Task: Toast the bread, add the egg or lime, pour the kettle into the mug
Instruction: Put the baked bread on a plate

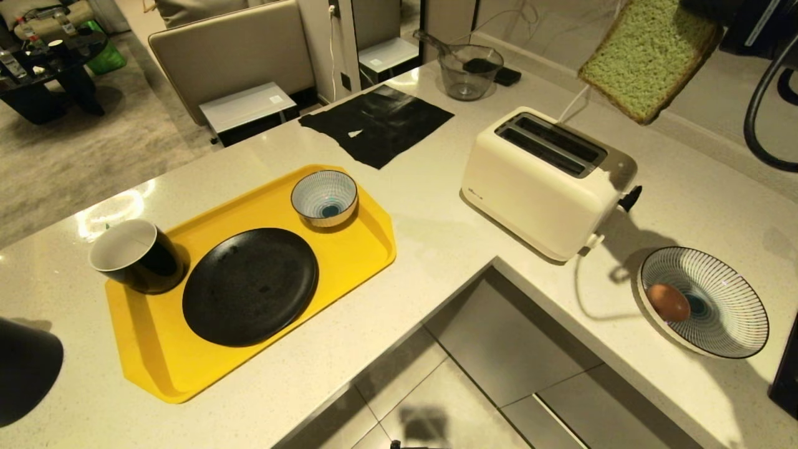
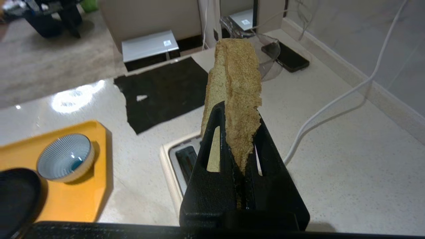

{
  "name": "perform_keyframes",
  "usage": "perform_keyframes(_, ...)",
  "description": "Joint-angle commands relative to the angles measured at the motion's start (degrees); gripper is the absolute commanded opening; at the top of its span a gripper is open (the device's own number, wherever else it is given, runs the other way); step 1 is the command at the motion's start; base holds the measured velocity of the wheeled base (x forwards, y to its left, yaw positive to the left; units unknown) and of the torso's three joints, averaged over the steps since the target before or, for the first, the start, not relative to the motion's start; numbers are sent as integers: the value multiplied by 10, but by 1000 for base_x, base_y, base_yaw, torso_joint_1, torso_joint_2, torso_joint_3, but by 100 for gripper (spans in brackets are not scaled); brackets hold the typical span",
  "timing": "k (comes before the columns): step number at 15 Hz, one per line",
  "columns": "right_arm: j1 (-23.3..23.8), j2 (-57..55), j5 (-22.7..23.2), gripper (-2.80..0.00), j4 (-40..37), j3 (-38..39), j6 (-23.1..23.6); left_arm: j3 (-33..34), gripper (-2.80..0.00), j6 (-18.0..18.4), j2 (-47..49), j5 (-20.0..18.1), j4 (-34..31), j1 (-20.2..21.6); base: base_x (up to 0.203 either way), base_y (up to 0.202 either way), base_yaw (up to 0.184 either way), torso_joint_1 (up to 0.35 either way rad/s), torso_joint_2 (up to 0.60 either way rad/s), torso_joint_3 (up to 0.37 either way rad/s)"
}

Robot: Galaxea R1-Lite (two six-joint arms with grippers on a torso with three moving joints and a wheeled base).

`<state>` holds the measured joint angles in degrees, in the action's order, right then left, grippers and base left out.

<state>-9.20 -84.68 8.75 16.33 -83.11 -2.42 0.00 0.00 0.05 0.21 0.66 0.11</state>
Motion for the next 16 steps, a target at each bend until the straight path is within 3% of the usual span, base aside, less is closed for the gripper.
perform_keyframes(1,0,3,3,-280,-21,-14,-5,0,-280,0,0,1,0,0,0,0,0,0,0,0)
perform_keyframes(16,-20,28,-1,-280,-67,-26,-3,0,-280,0,0,1,0,1,0,0,0,0,0,0)
